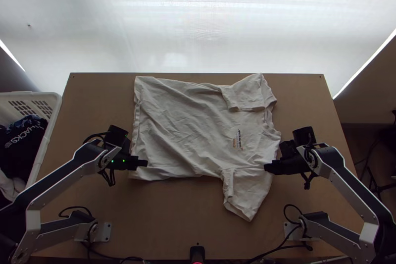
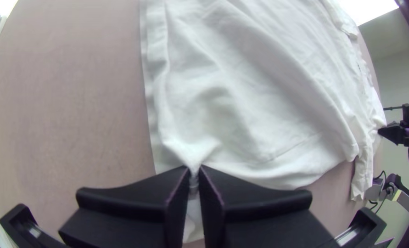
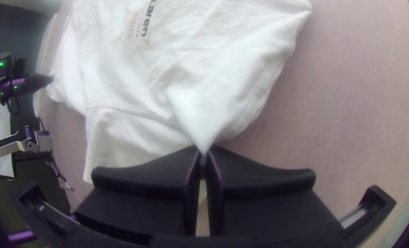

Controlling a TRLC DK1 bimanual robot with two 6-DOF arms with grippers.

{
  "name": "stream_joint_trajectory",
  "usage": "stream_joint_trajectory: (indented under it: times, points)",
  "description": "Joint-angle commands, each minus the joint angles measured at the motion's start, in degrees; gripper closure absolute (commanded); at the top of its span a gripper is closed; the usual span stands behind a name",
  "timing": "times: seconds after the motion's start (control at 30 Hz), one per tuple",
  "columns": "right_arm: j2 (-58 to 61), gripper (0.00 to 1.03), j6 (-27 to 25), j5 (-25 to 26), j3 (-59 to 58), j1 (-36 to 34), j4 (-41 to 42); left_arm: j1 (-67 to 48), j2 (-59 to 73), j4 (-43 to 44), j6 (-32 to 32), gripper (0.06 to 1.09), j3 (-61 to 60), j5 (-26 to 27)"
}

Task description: Fold the t-shirt

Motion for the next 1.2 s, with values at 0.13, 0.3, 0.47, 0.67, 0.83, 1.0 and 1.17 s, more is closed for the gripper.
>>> stream_joint_trajectory:
  times: [0.13, 0.3, 0.47, 0.67, 0.83, 1.0, 1.17]
  points:
    - [-0.6, 1.00, -0.1, 0.1, 3.0, -1.7, -1.7, 5.5, -8.2, 2.3, 0.0, 1.05, 1.2, -0.9]
    - [-2.6, 1.00, -0.5, 0.0, 12.6, -4.6, -4.9, 13.2, -12.3, 2.0, -0.1, 1.05, 6.5, 1.5]
    - [-2.5, 1.00, -0.2, -0.3, 26.7, -5.0, -7.7, 15.9, -13.8, 2.9, -5.6, 1.05, 12.7, 4.2]
    - [0.2, 1.00, 0.3, -0.3, 30.2, -3.9, -5.8, 14.5, -13.8, 3.0, -8.6, 1.05, 15.5, 4.6]
    - [1.4, 1.00, 2.1, -0.3, 37.7, -3.5, -5.4, 15.3, -14.3, 2.8, -8.6, 1.05, 20.4, 4.6]
    - [-0.4, 1.00, 2.5, -0.6, 49.5, -1.8, -6.2, 23.9, -19.4, 9.9, -14.2, 1.05, 25.4, 11.4]
    - [-8.4, 1.00, 2.5, -3.7, 57.5, -0.2, -13.0, 25.6, -26.3, 2.1, -16.5, 1.05, 34.1, 17.1]
